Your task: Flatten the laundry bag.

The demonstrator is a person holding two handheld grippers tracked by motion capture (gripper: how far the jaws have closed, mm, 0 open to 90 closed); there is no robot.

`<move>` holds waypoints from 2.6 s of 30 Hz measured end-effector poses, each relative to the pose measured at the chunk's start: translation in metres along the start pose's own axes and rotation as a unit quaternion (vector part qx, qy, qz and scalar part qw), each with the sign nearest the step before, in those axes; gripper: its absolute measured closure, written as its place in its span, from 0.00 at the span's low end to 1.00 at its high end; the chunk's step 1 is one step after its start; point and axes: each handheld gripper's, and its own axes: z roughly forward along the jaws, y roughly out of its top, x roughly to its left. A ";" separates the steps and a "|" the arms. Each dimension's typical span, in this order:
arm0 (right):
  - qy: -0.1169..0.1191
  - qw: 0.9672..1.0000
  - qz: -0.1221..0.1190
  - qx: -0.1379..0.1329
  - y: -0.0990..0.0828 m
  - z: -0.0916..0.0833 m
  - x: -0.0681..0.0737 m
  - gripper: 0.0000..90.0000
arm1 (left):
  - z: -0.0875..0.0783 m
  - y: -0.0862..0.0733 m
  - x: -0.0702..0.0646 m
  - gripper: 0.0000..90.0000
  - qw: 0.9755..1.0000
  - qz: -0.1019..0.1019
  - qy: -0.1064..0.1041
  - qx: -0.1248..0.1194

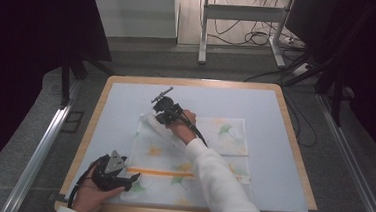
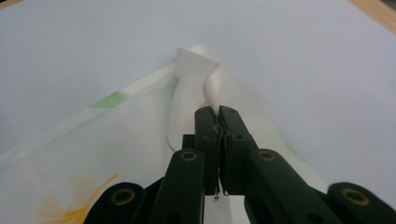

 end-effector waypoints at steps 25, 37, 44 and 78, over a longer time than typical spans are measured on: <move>-0.058 0.995 0.069 -0.040 -0.012 -0.009 -0.061 0.61 | 0.000 0.002 0.001 0.28 1.000 0.006 -0.001 0.001; 0.039 0.999 0.007 -0.019 -0.106 -0.095 -0.001 0.99 | 0.001 0.003 -0.001 0.28 1.000 0.004 -0.001 -0.001; 0.030 0.999 0.011 0.003 -0.152 -0.104 0.005 0.99 | 0.001 0.005 -0.003 0.28 1.000 0.000 -0.006 -0.003; -0.060 0.996 0.060 0.012 -0.148 -0.063 -0.061 0.99 | 0.003 0.005 -0.006 0.28 1.000 0.005 -0.009 0.000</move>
